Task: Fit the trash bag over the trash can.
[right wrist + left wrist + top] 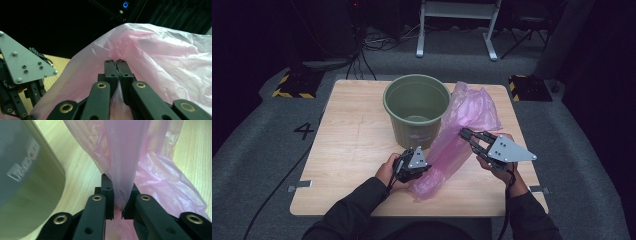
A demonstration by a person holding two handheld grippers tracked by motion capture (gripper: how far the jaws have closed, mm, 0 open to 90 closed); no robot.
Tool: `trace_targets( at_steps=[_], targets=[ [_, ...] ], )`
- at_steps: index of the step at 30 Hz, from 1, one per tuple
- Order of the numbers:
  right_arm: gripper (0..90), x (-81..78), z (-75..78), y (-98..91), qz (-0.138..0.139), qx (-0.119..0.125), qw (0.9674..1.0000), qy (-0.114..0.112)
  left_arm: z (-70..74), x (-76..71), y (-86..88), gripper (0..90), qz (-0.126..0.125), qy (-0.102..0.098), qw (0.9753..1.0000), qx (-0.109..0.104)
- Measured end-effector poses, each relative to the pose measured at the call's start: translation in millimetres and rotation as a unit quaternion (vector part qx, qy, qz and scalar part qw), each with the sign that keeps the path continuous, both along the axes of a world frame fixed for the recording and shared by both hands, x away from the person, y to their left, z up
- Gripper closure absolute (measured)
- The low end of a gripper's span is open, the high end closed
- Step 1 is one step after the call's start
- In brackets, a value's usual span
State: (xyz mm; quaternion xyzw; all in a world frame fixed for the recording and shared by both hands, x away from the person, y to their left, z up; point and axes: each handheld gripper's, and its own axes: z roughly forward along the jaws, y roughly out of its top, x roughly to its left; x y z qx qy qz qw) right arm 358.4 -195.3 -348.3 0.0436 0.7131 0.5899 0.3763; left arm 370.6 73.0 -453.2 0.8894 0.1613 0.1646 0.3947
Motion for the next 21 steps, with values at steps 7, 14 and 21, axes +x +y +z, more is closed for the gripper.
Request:
trace_targets(
  at_steps=[7, 14, 21],
  targets=[
    [89.0, 0.7, 18.8, 8.1, 0.023, 0.006, 0.9995, -0.02, 13.3, -2.6, 14.5, 86.5, 0.016, -0.021, 0.999, -0.035],
    [88.9, 26.0, 34.9, 30.6, 0.064, 0.002, 0.9979, 0.008, 23.4, -7.8, 38.9, 87.5, 0.033, -0.033, 0.9971, -0.06],
    [88.9, 71.4, 41.0, 56.7, 0.118, -0.007, 0.987, 0.109, 31.2, -27.3, 62.5, 88.0, 0.031, -0.06, 0.9953, -0.07]
  ],
)
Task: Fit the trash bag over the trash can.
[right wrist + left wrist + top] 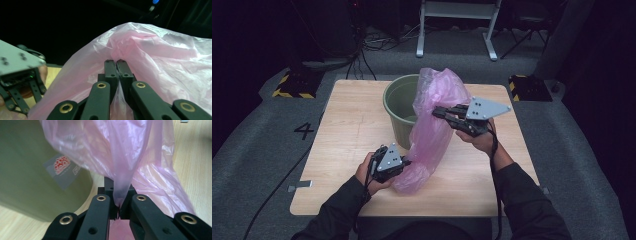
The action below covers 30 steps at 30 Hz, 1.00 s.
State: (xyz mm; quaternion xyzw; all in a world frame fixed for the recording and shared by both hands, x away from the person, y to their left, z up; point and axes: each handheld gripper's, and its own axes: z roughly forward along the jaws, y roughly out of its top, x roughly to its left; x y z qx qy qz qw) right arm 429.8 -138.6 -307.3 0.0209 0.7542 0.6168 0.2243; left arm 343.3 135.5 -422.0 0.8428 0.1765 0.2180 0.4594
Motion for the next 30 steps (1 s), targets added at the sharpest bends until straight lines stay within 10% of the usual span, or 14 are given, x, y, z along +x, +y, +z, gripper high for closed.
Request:
trace_targets(
  at_steps=[13, 30],
  targets=[
    [88.3, 43.8, 5.4, 35.5, 0.003, -0.069, 0.9932, 0.093, 16.0, -14.7, 8.1, 88.1, -0.011, -0.032, 0.9991, -0.026],
    [81.2, 65.1, -6.2, 60.0, -0.036, -0.199, 0.9694, 0.138, 42.4, -17.1, 6.3, 88.4, -0.007, -0.068, 0.9967, -0.043]
  ],
)
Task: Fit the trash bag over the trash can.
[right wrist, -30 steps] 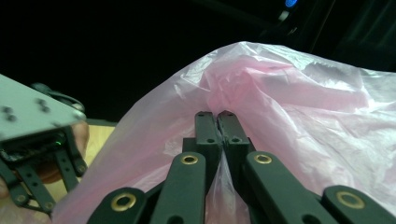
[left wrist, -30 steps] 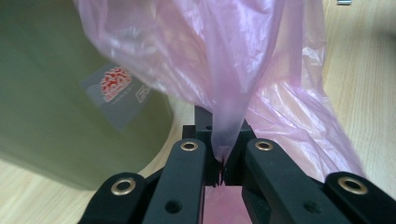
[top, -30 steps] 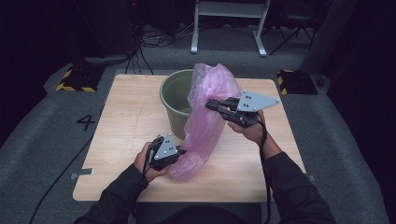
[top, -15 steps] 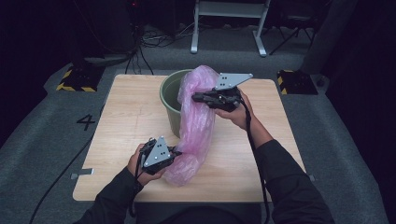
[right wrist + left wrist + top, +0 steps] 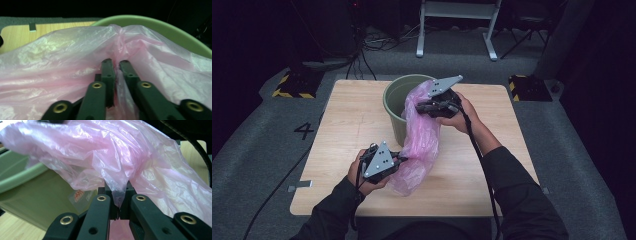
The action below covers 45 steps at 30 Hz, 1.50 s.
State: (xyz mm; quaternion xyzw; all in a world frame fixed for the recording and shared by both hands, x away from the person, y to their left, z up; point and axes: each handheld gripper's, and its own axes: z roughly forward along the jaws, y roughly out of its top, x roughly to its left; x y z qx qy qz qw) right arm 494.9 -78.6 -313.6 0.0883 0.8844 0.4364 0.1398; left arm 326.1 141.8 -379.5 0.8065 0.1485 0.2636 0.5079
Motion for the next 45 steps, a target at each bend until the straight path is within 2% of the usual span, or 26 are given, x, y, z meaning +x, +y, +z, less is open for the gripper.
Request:
trace_targets(
  at_steps=[1, 3, 4, 6, 11, 14, 16, 17, 20, 22, 24, 26, 28, 30, 32, 33, 35, 37, 39, 41, 43, 45],
  targets=[
    [78.1, 1.0, 0.5, 0.6, -0.002, -0.005, 1.0, 0.004, 2.2, 0.2, 0.8, 88.5, 0.0, -0.002, 1.0, 0.0],
    [74.1, 2.1, 1.7, 0.4, 0.0, 0.0, 1.0, 0.009, 6.0, -0.2, 1.6, 88.6, 0.004, -0.007, 1.0, -0.002],
    [69.2, 2.7, 2.1, -0.1, -0.003, 0.003, 0.9999, 0.009, 8.1, -0.6, 2.9, 88.7, 0.006, -0.009, 0.9999, -0.005],
    [62.5, 3.8, 3.1, -2.2, -0.019, 0.01, 0.9998, 0.001, 10.8, -0.9, 5.6, 88.8, 0.012, -0.012, 0.9998, -0.007],
    [47.2, 10.8, 7.0, -15.6, -0.057, 0.05, 0.9971, 0.008, 16.7, -2.8, 13.8, 88.9, 0.028, -0.012, 0.9994, -0.013],
    [41.8, 14.7, 9.5, -22.9, -0.08, 0.069, 0.9943, 0.013, 18.5, -2.0, 17.6, 88.9, 0.037, -0.012, 0.9991, -0.016],
    [42.9, 16.2, 11.4, -27.0, -0.083, 0.09, 0.9923, 0.018, 19.2, -0.6, 19.2, 88.9, 0.041, -0.014, 0.9989, -0.016],
    [44.9, 16.9, 11.8, -27.2, -0.093, 0.085, 0.9919, 0.01, 19.2, -0.3, 19.3, 88.9, 0.041, -0.014, 0.9989, -0.018],
    [64.3, 20.4, 9.0, -23.7, -0.11, 0.054, 0.9924, 0.007, 19.9, 0.0, 18.8, 88.9, 0.042, -0.014, 0.9988, -0.019],
    [75.4, 22.2, 5.8, -19.7, -0.097, 0.031, 0.9947, 0.015, 20.8, -0.5, 19.0, 88.9, 0.043, -0.014, 0.9988, -0.016],
    [81.5, 24.0, 2.6, -14.9, -0.092, 0.014, 0.9953, 0.026, 21.8, -0.6, 19.8, 88.9, 0.044, -0.014, 0.9988, -0.019],
    [83.3, 24.9, 0.5, -10.8, -0.08, 0.004, 0.9962, 0.032, 23.6, -1.7, 20.6, 88.9, 0.043, -0.015, 0.9987, -0.023],
    [84.2, 24.9, -0.2, -7.8, -0.065, 0.006, 0.9969, 0.043, 25.7, -3.7, 21.1, 88.9, 0.043, -0.019, 0.9986, -0.026],
    [80.5, 22.8, 0.4, -5.4, -0.049, 0.002, 0.9979, 0.042, 29.5, -6.9, 22.7, 88.9, 0.044, -0.027, 0.9984, -0.023],
    [71.5, 20.9, 3.7, -7.7, -0.05, 0.02, 0.9977, 0.042, 31.7, -8.8, 25.3, 88.9, 0.047, -0.031, 0.9981, -0.026],
    [71.5, 20.9, 3.7, -7.7, -0.05, 0.02, 0.9977, 0.042, 33.0, -9.5, 27.4, 88.9, 0.049, -0.032, 0.9979, -0.027],
    [61.6, 22.2, 5.9, -12.0, -0.064, 0.03, 0.9968, 0.038, 35.2, -10.2, 31.8, 88.9, 0.055, -0.034, 0.9974, -0.032],
    [57.2, 23.3, 7.6, -16.0, -0.077, 0.039, 0.9956, 0.034, 36.0, -10.8, 34.0, 88.9, 0.06, -0.036, 0.9971, -0.03],
    [54.9, 24.4, 10.6, -21.8, -0.093, 0.061, 0.9933, 0.031, 36.3, -11.1, 35.5, 88.9, 0.063, -0.035, 0.997, -0.029],
    [53.6, 25.3, 11.8, -24.6, -0.098, 0.07, 0.9922, 0.031, 37.2, -11.5, 37.1, 89.0, 0.065, -0.036, 0.9968, -0.028],
    [53.3, 27.6, 11.7, -25.2, -0.119, 0.065, 0.9905, 0.023, 38.5, -11.4, 38.0, 89.0, 0.067, -0.037, 0.9967, -0.027],
    [53.4, 30.8, 8.8, -22.3, -0.128, 0.053, 0.9899, 0.03, 39.1, -11.4, 37.4, 89.0, 0.067, -0.037, 0.9967, -0.028]
  ],
)
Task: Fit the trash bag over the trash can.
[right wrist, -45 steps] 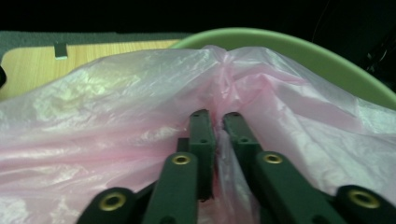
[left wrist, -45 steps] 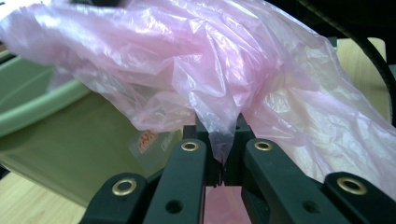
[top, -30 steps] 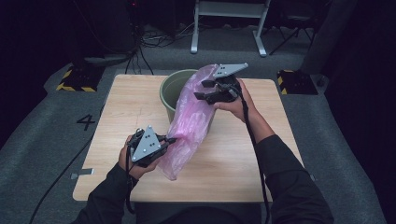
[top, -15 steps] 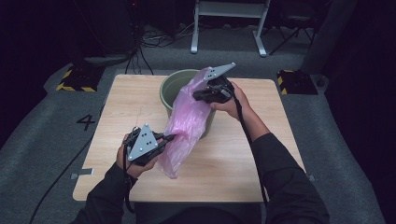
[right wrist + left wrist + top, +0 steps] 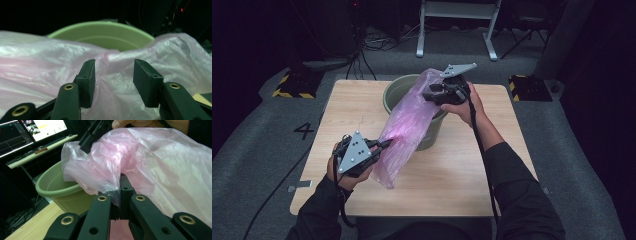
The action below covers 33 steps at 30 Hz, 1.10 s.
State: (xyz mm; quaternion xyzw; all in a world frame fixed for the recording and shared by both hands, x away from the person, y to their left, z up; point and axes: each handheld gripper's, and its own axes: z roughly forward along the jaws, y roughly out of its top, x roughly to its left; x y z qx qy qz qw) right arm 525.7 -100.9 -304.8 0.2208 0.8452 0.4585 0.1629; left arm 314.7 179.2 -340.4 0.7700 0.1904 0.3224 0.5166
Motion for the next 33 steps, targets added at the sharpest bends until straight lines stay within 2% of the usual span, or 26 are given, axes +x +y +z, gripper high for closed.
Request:
trace_targets(
  at_steps=[4, 5, 8, 11, 16, 19, 22, 25, 30, 33],
  targets=[
    [53.7, 4.8, -8.7, 9.5, 0.011, -0.041, 0.9986, 0.031, 0.4, 1.1, -2.9, 89.0, 0.0, -0.004, 1.0, -0.005],
    [55.2, 6.4, -12.7, 14.5, 0.028, -0.061, 0.9966, 0.049, 1.1, 2.1, -3.3, 89.0, 0.0, -0.004, 1.0, -0.006],
    [57.3, 6.9, -14.3, 18.7, 0.034, -0.068, 0.9956, 0.054, 4.5, 5.0, -5.1, 89.0, -0.002, -0.007, 1.0, -0.006],
    [57.7, 8.9, -14.5, 22.7, 0.047, -0.069, 0.9941, 0.069, 7.3, 9.9, -7.1, 88.9, -0.004, -0.008, 0.9999, -0.012],
    [55.4, 12.8, -17.5, 24.6, 0.043, -0.08, 0.993, 0.076, 8.5, 21.3, -9.1, 88.8, -0.001, -0.002, 0.9999, -0.016],
    [55.6, 14.6, -19.3, 24.0, 0.044, -0.073, 0.9928, 0.084, 9.8, 25.6, -6.9, 88.8, 0.007, -0.004, 0.9997, -0.022],
    [49.3, 15.0, -19.6, 23.4, 0.04, -0.075, 0.9934, 0.078, 12.9, 30.3, -2.4, 88.3, 0.016, -0.004, 0.9994, -0.029],
    [47.8, 15.8, -19.0, 21.6, 0.027, -0.07, 0.9945, 0.074, 16.8, 35.7, 1.5, 88.3, 0.024, -0.002, 0.9993, -0.029],
    [42.0, 16.0, -19.3, 23.8, 0.021, -0.07, 0.9948, 0.07, 25.4, 39.7, 7.7, 88.5, 0.038, -0.015, 0.9988, -0.027],
    [38.1, 15.2, -17.4, 23.5, 0.014, -0.059, 0.996, 0.066, 30.0, 41.7, 16.2, 88.6, 0.048, -0.016, 0.9982, -0.032]
  ],
)
